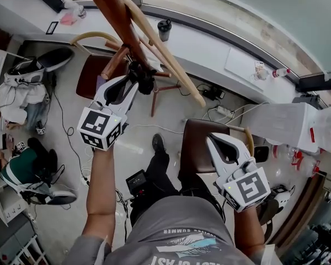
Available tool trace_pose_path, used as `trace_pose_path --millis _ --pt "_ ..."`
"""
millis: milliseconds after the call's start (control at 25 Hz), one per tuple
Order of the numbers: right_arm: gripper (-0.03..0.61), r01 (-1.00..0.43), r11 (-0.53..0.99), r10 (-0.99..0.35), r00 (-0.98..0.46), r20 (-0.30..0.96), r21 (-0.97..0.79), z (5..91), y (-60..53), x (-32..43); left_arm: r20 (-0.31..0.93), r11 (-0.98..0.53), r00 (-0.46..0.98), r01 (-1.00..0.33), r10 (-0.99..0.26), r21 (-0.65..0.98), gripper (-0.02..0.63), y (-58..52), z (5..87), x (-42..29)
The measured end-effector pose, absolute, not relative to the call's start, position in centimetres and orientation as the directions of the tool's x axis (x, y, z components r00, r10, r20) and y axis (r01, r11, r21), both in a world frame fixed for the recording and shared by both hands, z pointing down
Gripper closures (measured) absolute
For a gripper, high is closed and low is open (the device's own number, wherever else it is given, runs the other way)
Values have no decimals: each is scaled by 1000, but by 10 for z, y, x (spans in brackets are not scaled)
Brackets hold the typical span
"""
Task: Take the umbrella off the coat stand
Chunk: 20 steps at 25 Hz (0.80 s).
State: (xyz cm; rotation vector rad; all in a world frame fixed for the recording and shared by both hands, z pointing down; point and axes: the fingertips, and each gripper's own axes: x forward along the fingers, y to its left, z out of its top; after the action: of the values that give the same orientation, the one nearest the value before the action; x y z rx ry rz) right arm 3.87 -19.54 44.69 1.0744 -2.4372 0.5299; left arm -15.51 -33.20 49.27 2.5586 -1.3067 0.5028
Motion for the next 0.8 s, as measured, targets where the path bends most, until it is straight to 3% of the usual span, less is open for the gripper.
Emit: trace_pose_path --millis 520,800 --pt "577 -776 603 -594 -591 545 -184 465 -204 41 356 -548 528 -835 -771 53 423 -370 507 -153" --pt "577 -786 590 -598 -579 555 -184 470 -205 44 338 -561 548 -825 -765 66 439 -381 510 -146"
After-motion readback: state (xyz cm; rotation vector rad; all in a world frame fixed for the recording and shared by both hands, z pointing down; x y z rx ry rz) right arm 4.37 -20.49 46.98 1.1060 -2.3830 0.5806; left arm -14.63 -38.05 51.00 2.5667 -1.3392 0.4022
